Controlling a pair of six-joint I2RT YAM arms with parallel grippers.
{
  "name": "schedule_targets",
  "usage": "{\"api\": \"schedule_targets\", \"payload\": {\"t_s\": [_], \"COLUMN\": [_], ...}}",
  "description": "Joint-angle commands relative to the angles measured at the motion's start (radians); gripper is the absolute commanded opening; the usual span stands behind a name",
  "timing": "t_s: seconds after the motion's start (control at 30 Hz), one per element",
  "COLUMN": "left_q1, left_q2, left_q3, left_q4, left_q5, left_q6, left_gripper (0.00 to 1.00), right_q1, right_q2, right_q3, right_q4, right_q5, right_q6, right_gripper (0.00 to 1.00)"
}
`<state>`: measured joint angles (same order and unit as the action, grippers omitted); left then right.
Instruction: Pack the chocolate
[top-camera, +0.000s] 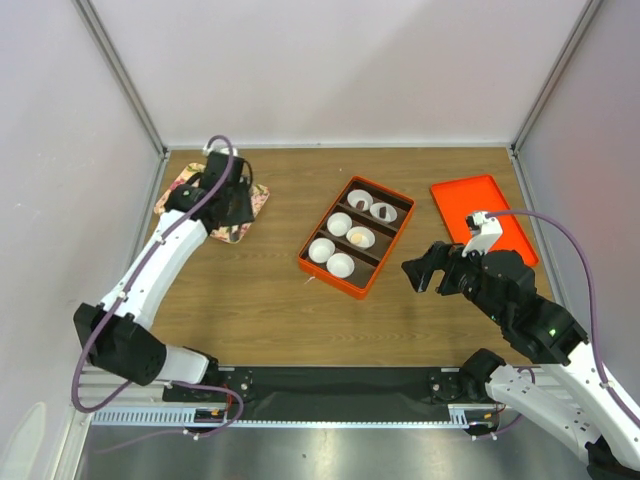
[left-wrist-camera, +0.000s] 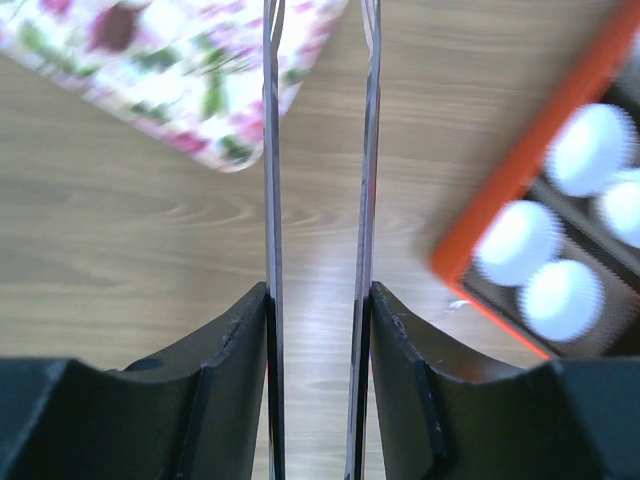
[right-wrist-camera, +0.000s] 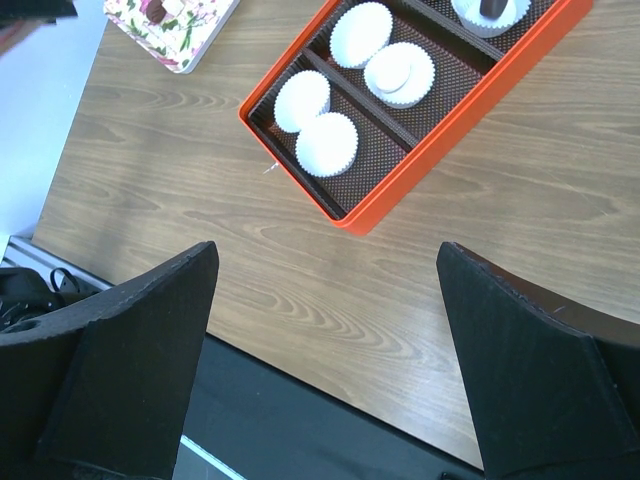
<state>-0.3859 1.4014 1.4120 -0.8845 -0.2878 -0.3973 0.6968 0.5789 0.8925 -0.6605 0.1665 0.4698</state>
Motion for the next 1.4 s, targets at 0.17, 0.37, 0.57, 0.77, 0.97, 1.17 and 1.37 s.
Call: {"api": "schedule_targets", "payload": {"t_s": [0.17,0.37,0.57,0.77,0.97,1.17,1.37], "left_q1": [0.226,0.262,0.278,0.301,0.311,0.315,0.315], "left_q2": [-0.024,0.056,0.132,0.166,0.209,0.225,0.229], "left_q3": [-0.160,-0.194,-0.189,-0.188,-0.163,-0.151,-0.150], "left_q4": [0.068,0.128,0.162,0.191,0.208,0.225,0.237], "left_q5": [0.073,0.090,0.072,0.056,0.064,0.071,0.101], "left_q6": [0.029,0.032,0.032,0.032,0.052,0.072,0.103], "left_gripper": [0.47,0.50,0.50,0.50,0.50,0.49,0.43], "right_q1": [-0.002,-0.002,-0.002,-0.003,-0.002,-0.003,-0.003], "right_q2": [0.007,0.016,0.022,0.013,0.025,0.033,0.032], "right_q3": [0.005,0.000,0.009,0.023,0.025,0.026,0.025], "right_q4": [0.058,0.064,0.062,0.039,0.048,0.061,0.055], "right_q5": [-0.019,-0.015,-0.013,0.019,0.016,0.016,0.022], "right_q6": [0.000,-0.005,-0.005,-0.014,-0.013,-0.011,-0.010], "right_gripper": [0.97,0.97,0.98,0.97,0.97,0.97,0.97]}}
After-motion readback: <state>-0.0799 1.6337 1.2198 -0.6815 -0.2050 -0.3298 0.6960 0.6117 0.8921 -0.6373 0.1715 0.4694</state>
